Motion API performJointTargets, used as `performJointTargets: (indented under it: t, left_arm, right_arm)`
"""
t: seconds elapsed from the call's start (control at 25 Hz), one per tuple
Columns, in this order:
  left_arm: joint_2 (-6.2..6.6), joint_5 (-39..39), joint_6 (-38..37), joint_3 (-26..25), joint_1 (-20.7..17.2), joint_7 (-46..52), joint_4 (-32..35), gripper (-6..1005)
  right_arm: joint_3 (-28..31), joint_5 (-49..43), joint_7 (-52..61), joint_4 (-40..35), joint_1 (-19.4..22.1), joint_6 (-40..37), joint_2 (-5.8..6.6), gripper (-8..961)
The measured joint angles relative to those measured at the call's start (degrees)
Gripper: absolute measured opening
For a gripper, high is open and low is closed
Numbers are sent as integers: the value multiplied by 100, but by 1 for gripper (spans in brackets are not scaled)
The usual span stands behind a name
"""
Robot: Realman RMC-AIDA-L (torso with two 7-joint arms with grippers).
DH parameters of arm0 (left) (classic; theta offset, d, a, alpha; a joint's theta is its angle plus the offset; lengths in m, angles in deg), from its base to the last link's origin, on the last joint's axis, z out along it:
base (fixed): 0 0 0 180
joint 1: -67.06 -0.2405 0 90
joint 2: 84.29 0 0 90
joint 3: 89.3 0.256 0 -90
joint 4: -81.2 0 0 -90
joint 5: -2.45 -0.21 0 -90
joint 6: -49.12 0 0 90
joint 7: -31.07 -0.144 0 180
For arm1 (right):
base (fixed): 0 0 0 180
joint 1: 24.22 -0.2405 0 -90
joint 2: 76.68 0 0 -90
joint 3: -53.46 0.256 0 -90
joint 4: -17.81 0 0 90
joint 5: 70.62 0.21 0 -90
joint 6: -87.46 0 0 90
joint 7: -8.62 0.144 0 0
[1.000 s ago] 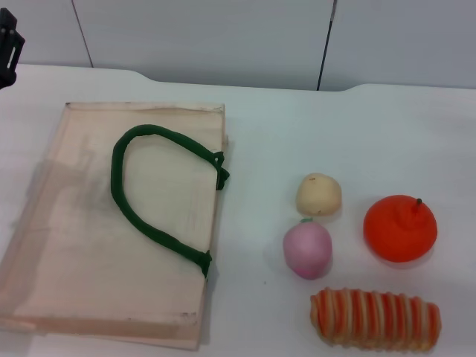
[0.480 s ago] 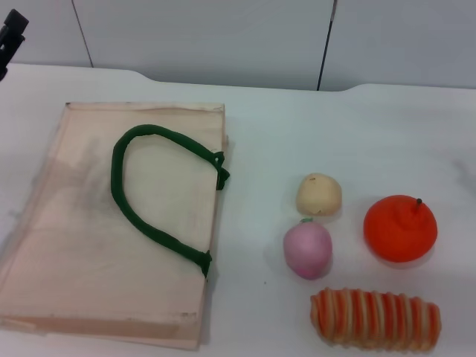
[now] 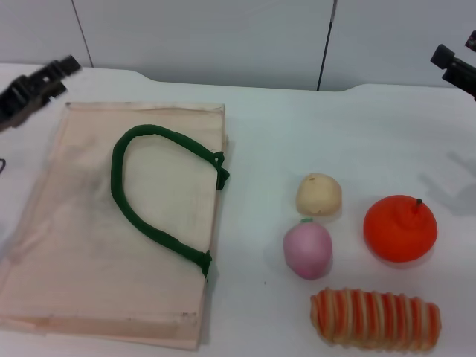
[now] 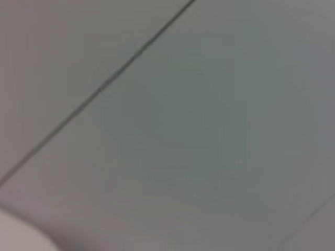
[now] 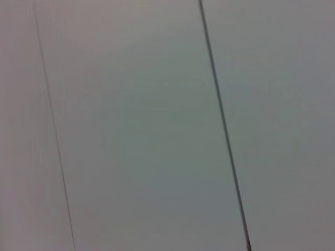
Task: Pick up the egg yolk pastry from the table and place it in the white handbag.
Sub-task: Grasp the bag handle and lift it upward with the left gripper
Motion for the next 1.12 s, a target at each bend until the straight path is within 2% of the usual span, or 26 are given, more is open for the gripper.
performJointTargets:
  t: [0.2,0.56,0.96,1.12]
  left_arm:
    - [100,-826,3,165,139,907,-81,793]
    - [208,-2210,-52,172,420,1696,-171,786]
    - [215,-2569,-350,178,425,2037,-618,763]
    - [262,-2883,-365,178,533,2160,-636,753]
  right_arm:
    - [139,-48,8,-30,60,0,-11,851]
    - [515,-62,-14,-48,182,93,-20,849]
    - [624,-71,-21,-54,220,95,-18,847]
    - [625,-71,-22,-54,220,95,-18,846]
